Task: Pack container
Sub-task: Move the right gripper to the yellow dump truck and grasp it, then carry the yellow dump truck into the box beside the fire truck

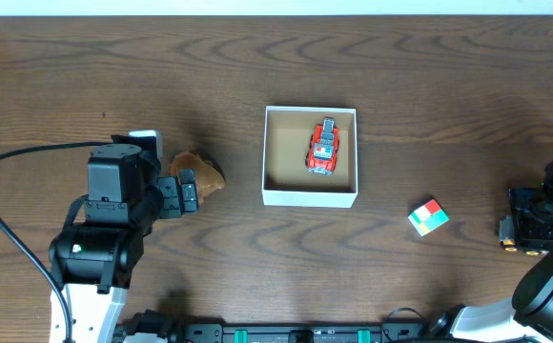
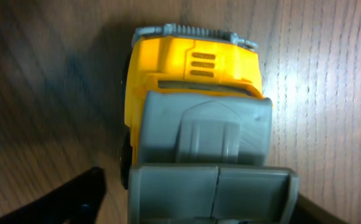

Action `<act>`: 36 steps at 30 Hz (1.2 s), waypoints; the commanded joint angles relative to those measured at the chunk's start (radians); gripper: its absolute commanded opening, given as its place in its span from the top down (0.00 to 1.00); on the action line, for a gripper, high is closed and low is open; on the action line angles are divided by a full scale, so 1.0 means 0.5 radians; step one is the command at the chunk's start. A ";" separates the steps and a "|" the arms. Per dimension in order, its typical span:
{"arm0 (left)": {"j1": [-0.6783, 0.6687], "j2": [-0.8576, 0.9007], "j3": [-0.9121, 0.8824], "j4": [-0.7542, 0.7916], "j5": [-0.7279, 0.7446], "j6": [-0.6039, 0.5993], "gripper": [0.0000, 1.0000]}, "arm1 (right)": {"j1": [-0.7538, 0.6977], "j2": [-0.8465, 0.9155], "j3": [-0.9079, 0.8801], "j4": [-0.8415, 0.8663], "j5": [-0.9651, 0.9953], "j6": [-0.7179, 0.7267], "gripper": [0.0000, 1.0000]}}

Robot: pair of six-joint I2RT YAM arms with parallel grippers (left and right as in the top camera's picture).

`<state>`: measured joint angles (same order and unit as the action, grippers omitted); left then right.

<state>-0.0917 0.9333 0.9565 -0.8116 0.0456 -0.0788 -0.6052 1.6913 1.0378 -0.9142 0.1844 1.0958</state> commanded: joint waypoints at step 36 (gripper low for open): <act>0.003 0.001 0.033 -0.005 -0.002 -0.019 0.02 | 0.278 -0.036 -0.009 0.079 -0.034 -0.838 0.99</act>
<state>-0.0917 0.9333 0.9565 -0.8116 0.0452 -0.0788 -0.5301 1.6836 1.0412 -0.8783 0.1955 0.7650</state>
